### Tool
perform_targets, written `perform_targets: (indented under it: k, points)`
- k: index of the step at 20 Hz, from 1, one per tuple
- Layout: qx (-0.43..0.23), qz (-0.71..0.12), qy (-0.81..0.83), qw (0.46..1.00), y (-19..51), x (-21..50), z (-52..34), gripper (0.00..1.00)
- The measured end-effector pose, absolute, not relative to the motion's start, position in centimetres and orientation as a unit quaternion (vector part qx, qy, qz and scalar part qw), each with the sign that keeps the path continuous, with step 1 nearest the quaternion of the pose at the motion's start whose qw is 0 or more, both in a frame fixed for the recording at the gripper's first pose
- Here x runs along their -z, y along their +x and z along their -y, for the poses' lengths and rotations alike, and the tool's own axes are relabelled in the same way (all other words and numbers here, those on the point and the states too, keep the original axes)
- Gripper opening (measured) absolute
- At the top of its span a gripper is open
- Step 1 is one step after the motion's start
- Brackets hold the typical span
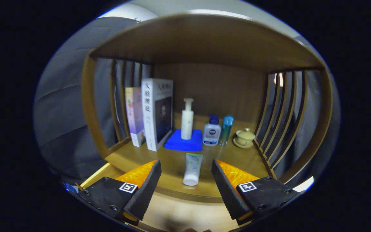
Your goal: Pull open the drawer, take out the items inside it, and place them on the countertop above the cabinet.
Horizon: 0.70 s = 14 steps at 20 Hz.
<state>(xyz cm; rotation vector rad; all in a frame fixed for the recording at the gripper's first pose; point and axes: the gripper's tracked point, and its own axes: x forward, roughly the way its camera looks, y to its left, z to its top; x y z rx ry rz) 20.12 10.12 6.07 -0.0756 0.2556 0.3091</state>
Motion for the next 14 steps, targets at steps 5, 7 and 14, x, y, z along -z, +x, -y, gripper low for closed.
perform_targets:
  k: [5, 7, 14]
  points:
    - [-0.163, -0.013, -0.032, 0.986, 12.8, -8.8, -11.0, 1.00]
    - [-0.148, 0.019, -0.035, 0.988, 10.0, -8.7, -10.8, 1.00]
    - [-0.104, 0.042, -0.010, 0.994, 2.0, -3.2, -9.9, 1.00]
